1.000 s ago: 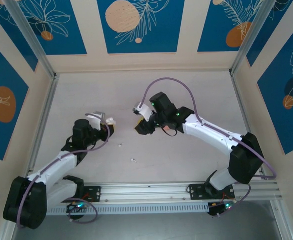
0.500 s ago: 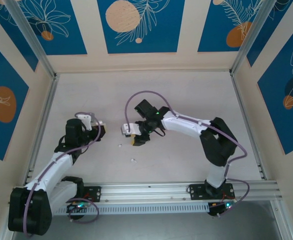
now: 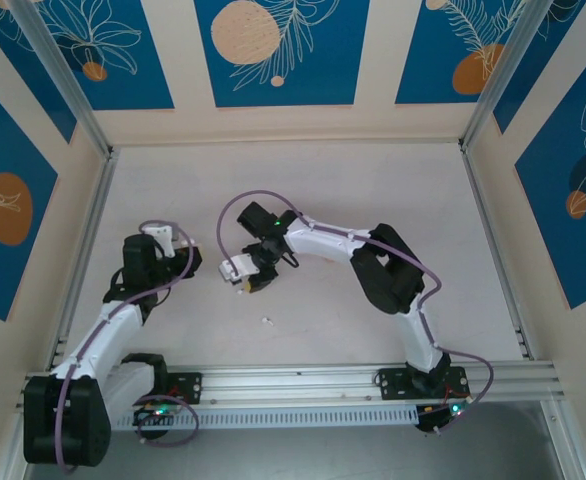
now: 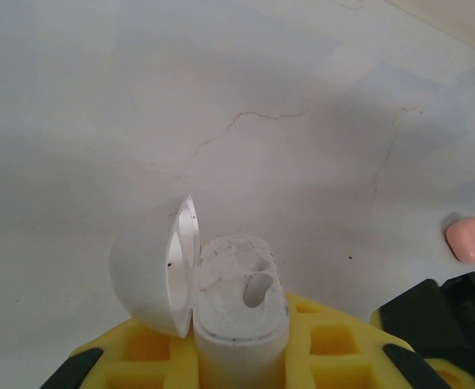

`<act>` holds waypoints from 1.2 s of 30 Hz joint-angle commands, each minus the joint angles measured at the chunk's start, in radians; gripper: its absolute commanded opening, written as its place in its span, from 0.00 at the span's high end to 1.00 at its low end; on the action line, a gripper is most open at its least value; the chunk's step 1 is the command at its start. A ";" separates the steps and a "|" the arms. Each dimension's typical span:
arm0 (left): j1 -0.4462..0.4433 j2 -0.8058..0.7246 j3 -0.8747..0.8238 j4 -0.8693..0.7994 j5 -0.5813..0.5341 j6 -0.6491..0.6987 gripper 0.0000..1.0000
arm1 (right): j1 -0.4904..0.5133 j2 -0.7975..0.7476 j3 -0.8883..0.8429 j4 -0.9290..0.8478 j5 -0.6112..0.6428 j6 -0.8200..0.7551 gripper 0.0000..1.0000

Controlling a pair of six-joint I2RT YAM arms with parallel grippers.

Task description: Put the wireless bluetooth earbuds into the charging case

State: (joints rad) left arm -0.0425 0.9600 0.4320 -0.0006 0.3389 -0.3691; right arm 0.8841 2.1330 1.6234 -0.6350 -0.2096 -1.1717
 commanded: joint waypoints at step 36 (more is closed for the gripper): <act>0.046 0.006 0.014 0.007 0.043 -0.007 0.83 | 0.048 0.197 0.212 -0.224 0.061 -0.052 0.81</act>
State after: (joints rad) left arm -0.0132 0.9829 0.4320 -0.0006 0.3588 -0.3691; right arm 0.9237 2.3287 1.8511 -0.8341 -0.1715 -1.2411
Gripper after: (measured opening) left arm 0.191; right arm 0.193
